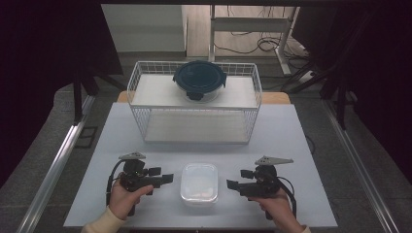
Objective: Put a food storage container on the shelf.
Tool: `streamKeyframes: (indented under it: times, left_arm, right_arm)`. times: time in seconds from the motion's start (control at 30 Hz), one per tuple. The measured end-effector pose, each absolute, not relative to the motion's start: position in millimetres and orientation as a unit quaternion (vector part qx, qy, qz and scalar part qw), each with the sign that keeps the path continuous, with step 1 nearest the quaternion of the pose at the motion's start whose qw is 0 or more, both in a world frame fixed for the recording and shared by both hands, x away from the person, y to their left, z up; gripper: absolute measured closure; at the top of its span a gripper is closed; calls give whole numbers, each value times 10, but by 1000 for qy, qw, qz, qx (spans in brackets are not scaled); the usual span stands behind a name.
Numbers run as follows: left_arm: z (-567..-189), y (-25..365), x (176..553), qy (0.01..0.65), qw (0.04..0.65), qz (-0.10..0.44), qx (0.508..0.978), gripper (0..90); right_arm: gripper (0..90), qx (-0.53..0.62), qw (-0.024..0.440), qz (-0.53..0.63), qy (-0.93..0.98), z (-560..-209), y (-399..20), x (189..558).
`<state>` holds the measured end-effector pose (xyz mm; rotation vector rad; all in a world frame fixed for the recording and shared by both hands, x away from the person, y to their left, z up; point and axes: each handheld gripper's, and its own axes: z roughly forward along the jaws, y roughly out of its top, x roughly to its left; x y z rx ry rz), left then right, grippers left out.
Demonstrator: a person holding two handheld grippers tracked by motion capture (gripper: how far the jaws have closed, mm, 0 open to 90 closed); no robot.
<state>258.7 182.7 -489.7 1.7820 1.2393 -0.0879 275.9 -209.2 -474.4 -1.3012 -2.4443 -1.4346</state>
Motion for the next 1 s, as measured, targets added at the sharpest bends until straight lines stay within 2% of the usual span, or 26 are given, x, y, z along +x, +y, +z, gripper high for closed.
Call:
streamKeyframes:
  times: [0.23, 0.47, 1.0]
  left_arm:
    - [-4918, 1775, 2632, 507, 469, -50, 722, 269]
    - [-4938, 1668, 2681, 504, 473, -74, 719, 269]
    - [-5010, 1477, 2765, 507, 468, -117, 714, 309]
  right_arm:
    - [204, -432, 36, -463, -773, -4777, -2003, 2761]
    - [250, -448, 58, -466, -761, -4807, -1911, 2789]
    - [333, -471, 69, -447, -757, -4940, -1665, 2848]
